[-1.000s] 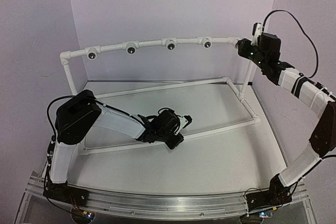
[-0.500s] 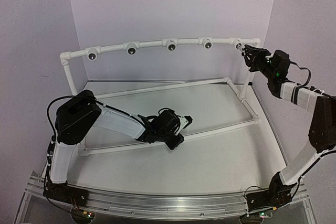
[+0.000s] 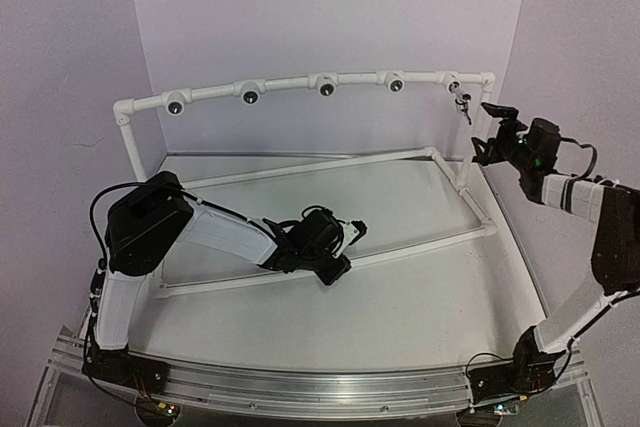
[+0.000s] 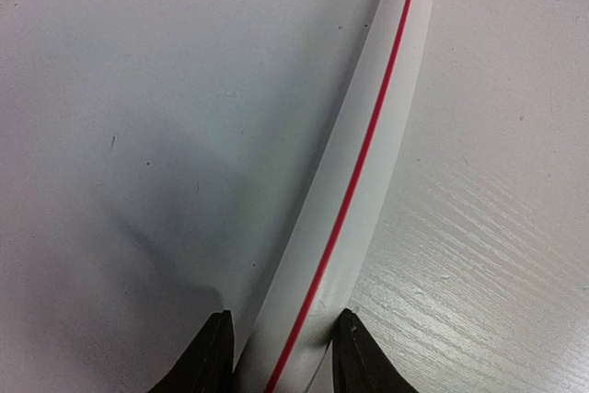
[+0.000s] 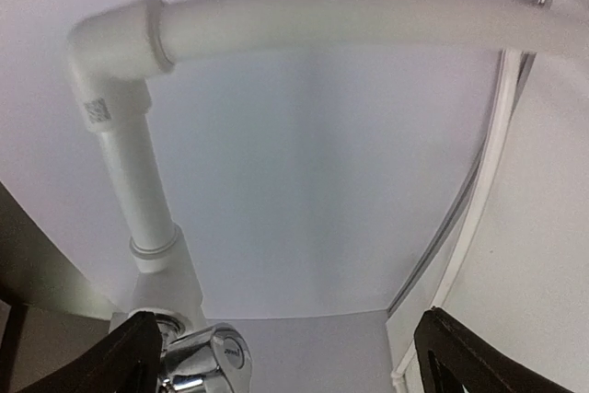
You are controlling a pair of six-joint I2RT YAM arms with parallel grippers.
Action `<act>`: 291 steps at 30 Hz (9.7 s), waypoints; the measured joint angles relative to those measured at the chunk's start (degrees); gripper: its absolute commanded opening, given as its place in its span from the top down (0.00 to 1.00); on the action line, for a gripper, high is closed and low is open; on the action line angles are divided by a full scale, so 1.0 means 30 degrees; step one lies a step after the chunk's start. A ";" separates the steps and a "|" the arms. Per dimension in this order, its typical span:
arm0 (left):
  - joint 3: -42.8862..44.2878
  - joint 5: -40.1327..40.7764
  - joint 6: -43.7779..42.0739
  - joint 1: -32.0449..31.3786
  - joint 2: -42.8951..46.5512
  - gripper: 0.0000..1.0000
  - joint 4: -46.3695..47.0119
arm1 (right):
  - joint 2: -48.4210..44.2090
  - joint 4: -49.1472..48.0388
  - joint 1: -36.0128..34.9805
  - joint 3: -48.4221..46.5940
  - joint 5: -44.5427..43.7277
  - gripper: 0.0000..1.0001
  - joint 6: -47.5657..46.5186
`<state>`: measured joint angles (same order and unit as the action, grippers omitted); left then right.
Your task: Install the water faucets
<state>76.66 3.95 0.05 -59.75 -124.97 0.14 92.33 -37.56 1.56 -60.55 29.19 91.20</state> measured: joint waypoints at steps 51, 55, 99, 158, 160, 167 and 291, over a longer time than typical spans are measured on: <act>0.0066 -0.0168 -0.0022 0.0007 -0.0029 1.00 -0.0087 | 0.0816 1.9722 -0.4313 -1.3376 -0.7985 1.00 -2.6680; 0.0066 -0.0204 -0.0015 0.0007 -0.0029 1.00 -0.0066 | 0.0226 1.6007 -0.1880 -1.0622 -0.1530 1.00 -1.8819; 0.0175 -0.0466 -0.0015 -0.0066 -0.0102 1.00 -0.0051 | -0.6324 1.6276 -0.4940 -0.4065 -0.4160 0.02 -5.0271; 0.0211 -0.1326 0.0087 -0.0430 -0.0240 1.00 0.0838 | -0.1902 0.5268 0.0539 -0.3555 0.0175 1.00 -0.5880; 0.0211 -0.1326 0.0080 -0.0430 -0.0240 1.00 0.0838 | -0.1515 0.3832 0.0692 -0.3118 0.0678 0.75 -0.3665; 0.0175 -0.1326 0.0080 -0.0423 -0.0226 1.00 0.0845 | 0.0189 0.2237 0.1297 -0.1851 0.1406 0.02 -0.0568; -0.0182 -0.2586 0.0488 0.0138 0.0007 1.00 0.1239 | -0.6353 2.2338 -0.4860 -0.7257 -0.6710 0.02 -4.8595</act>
<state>76.12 -3.81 1.52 -59.33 -124.95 3.86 73.28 29.45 -13.02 -82.32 9.06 -54.59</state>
